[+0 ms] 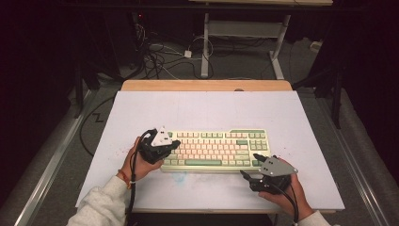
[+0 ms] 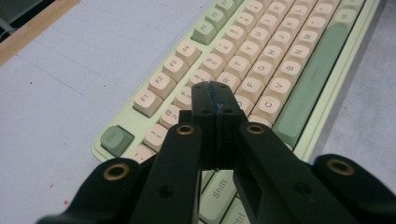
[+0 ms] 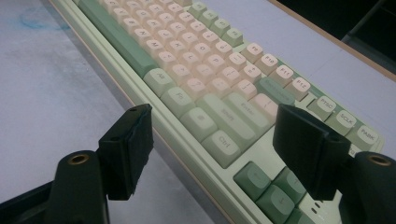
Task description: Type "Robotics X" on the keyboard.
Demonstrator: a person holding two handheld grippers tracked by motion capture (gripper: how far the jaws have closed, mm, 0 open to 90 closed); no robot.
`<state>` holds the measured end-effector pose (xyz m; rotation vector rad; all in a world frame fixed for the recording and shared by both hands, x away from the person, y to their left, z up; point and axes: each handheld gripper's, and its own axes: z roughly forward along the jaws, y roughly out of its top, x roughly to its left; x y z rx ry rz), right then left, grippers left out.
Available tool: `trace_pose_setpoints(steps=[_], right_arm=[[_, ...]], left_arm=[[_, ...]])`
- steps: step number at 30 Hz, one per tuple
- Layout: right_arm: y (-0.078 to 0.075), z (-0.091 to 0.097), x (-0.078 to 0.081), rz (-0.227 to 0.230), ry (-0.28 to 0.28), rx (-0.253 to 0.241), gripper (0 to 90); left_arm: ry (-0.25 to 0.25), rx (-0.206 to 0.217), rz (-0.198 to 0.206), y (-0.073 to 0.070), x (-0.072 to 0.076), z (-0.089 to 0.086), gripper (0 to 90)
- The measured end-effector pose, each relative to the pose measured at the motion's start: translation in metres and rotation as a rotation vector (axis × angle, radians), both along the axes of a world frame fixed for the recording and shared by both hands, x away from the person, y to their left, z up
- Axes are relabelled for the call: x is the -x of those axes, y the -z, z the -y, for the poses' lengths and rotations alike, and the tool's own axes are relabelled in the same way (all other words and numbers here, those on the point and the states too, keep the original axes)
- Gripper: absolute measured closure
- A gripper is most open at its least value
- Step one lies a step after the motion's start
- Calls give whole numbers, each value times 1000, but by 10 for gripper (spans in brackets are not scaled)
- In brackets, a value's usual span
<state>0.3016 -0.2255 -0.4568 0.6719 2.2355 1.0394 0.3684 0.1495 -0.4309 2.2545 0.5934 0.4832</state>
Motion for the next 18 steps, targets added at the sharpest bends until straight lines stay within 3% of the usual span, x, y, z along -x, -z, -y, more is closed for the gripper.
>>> trace_pose_setpoints(steps=[18], right_arm=[[-3, 4, -1, 8, 13, -11, 291]], left_arm=[[61, 6, 30, -18, 11, 14, 876]])
